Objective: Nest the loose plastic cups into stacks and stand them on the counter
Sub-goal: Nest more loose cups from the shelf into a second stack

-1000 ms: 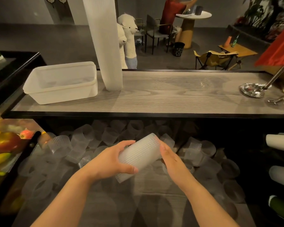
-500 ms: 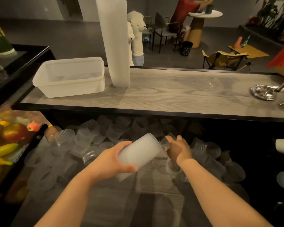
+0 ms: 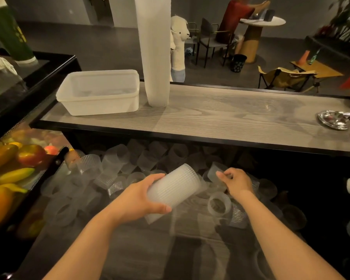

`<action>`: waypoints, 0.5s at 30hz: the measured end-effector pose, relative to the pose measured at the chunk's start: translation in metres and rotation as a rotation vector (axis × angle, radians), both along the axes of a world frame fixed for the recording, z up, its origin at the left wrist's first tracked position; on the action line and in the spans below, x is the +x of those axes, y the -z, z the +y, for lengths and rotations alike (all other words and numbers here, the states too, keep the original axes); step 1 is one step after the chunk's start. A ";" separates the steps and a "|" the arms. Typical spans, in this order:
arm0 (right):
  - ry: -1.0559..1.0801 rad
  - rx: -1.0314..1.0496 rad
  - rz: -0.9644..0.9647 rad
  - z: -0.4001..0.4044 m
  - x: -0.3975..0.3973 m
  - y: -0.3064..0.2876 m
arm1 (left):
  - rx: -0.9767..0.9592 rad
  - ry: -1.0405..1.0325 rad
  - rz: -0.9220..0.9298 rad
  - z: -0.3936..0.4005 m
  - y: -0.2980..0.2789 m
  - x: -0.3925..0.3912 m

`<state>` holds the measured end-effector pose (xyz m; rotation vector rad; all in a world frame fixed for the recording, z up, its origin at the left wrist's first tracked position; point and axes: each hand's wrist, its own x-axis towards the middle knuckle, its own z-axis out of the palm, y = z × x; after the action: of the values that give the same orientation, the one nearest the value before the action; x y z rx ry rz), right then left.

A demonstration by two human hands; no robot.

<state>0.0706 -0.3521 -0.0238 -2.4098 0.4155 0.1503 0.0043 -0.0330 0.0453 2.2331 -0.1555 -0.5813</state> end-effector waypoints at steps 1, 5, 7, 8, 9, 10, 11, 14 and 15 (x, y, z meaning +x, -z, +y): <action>0.085 0.214 -0.021 0.003 -0.006 -0.010 | -0.003 0.001 0.000 0.000 0.000 0.000; 0.241 1.143 -0.091 0.019 -0.040 -0.045 | -0.024 0.023 -0.004 -0.008 -0.003 0.002; 0.255 1.327 -0.051 0.024 -0.054 -0.054 | -0.029 0.045 0.000 -0.013 -0.005 0.003; 0.254 1.355 -0.038 0.025 -0.058 -0.055 | -0.029 0.061 0.001 -0.016 -0.007 0.004; 0.247 1.365 -0.030 0.025 -0.062 -0.057 | -0.027 0.076 0.003 -0.019 -0.008 0.004; 0.239 1.358 -0.030 0.025 -0.064 -0.058 | -0.027 0.090 0.006 -0.021 -0.009 0.005; 0.231 1.341 -0.032 0.025 -0.067 -0.059 | -0.030 0.101 0.009 -0.024 -0.010 0.005; 0.202 1.238 -0.070 0.021 -0.071 -0.060 | -0.035 0.125 0.003 -0.032 -0.012 0.008; 0.177 1.188 -0.084 0.021 -0.072 -0.061 | -0.033 0.127 -0.003 -0.034 -0.012 0.009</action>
<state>-0.0015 -0.3308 0.0369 -1.2027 0.3482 0.1545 0.0133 -0.0669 0.0574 2.2031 -0.3075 -0.6391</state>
